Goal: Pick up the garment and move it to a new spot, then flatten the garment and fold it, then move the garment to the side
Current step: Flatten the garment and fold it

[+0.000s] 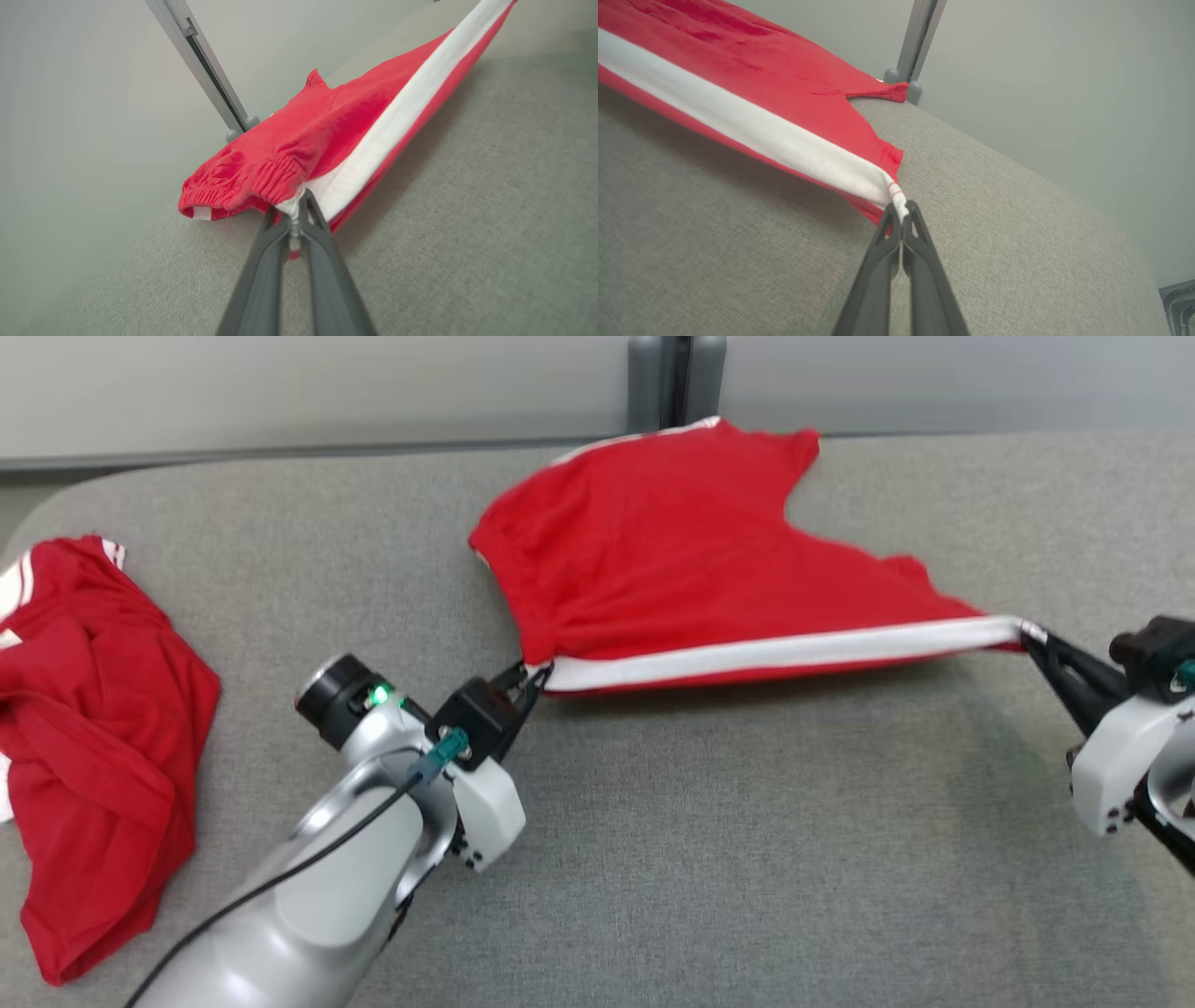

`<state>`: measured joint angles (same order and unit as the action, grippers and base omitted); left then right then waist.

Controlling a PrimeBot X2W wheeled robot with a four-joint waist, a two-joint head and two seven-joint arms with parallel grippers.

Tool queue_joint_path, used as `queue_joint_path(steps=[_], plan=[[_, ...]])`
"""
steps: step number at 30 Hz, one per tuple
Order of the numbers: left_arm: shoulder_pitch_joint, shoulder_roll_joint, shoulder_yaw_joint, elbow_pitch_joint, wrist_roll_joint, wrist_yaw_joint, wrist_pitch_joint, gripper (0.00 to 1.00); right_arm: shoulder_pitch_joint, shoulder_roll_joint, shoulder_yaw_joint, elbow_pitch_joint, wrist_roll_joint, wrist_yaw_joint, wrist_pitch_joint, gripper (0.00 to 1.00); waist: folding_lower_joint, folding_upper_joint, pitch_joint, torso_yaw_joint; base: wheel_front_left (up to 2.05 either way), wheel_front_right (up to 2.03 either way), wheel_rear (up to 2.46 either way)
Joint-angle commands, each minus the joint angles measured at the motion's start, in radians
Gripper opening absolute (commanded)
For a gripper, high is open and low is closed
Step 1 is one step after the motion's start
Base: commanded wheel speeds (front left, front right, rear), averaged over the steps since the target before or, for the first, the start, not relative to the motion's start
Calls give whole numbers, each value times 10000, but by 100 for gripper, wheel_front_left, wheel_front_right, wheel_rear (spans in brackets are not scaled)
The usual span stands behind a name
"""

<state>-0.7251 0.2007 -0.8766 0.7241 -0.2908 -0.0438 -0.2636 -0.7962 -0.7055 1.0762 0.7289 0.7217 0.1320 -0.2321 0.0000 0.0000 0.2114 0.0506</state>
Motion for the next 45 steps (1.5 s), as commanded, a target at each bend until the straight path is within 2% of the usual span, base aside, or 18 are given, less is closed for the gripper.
queue_joint_path(steps=[1,8,15,23,28,33,36,40,45], plan=[[206,104,72,10,-33,-35,-14,0,150,-165,95,-12,152,-24,75,0,0,0,-291,-10,0,0,0],[1507,186,62,-157,-398,-404,-15,0,586,-996,1507,-979,1603,-25,801,0,0,0,-1077,11,0,0,0],[2794,305,-280,-262,-956,-662,84,0,1370,-2432,2020,-3214,2139,-25,2190,0,0,0,-1682,-31,0,0,0],[4149,566,-328,-1108,-1404,-385,169,0,2167,-3770,2043,-5031,2028,-27,3384,0,0,0,-2173,-104,0,0,0],[4804,917,-477,-2006,-1450,-205,356,0,2393,-4619,2030,-5984,2158,-27,3611,0,0,0,-2299,-52,0,0,0],[5007,1256,-409,-2862,-1483,23,528,0,2096,-5078,1995,-6296,2255,-29,3538,0,0,0,-2283,16,0,0,0],[4818,1381,-194,-3395,-1539,237,590,0,1788,-5103,1875,-6233,2252,-30,3353,0,0,0,-2118,145,0,0,0],[4369,1238,123,-3953,-1714,412,645,0,1207,-4936,1598,-5930,2216,-30,3155,0,0,0,-1727,381,0,0,0],[3510,739,327,-4308,-1768,418,651,0,308,-4825,1495,-5530,1922,-27,3056,0,0,0,-1033,847,0,0,0]])
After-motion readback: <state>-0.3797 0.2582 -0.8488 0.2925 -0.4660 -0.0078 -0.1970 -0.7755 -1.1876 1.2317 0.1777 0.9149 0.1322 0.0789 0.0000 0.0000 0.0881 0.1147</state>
